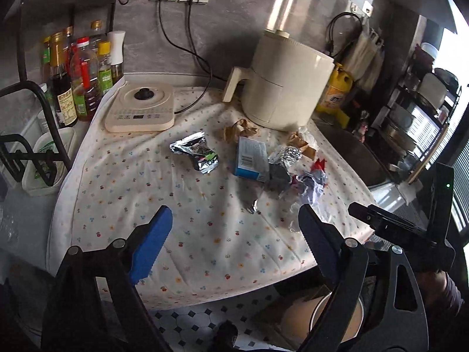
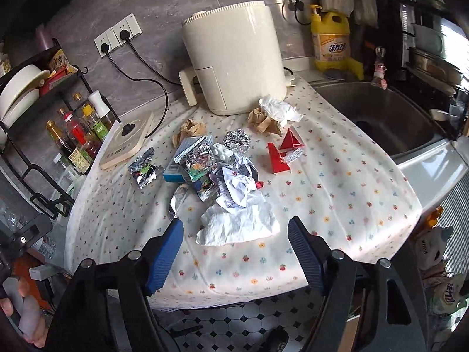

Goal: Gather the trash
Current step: 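Reach the right tool to the counter and grasp the crumpled white printed paper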

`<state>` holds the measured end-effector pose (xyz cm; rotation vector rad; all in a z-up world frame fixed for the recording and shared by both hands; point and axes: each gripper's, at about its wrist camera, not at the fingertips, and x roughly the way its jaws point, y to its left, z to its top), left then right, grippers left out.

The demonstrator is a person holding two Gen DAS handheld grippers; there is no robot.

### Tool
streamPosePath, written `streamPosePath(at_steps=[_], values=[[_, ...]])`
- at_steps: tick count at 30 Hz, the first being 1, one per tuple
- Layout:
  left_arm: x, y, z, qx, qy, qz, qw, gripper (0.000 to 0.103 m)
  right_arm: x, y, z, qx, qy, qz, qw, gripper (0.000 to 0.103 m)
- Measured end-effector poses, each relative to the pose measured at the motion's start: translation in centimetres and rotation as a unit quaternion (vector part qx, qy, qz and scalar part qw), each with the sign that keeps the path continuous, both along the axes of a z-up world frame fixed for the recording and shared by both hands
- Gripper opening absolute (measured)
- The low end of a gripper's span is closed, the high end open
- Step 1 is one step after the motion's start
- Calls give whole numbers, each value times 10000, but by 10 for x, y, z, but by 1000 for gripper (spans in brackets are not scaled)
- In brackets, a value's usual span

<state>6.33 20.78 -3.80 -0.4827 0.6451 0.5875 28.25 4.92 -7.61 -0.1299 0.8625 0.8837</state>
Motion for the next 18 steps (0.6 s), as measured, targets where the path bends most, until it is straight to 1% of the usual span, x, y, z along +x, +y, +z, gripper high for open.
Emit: streamPosePath(at_steps=[3,6,9,11,12,14,15,16,18], values=[[0,5,-1,-74,86,210,9997,87,14,23,-8,-27,36,163,9999,73],[1,9,-4,-60,255,270,9993,87,25,40,-17,-59,13,177,9998,73],[3,16,-7,-80,366,296,9989,87,41,59,-33,-192,189,40,9996,72],[6,22,-8,-101,377,300,9988,87,50,67,-42,-253,335,-27,9991,68],[8,26,-8,-122,372,287,9988,87,52,71,-45,-294,355,-28,9989,65],[13,34,-10,-196,363,200,9990,87,53,80,-50,-413,373,13,9984,53],[16,39,-10,-206,366,137,9990,87,53,83,-52,-488,396,25,9980,37],[20,45,-12,-209,364,74,9991,87,53,86,-54,-576,433,62,9974,33],[27,60,-16,-255,340,-47,9991,87,50,86,-50,-557,339,4,9979,30]])
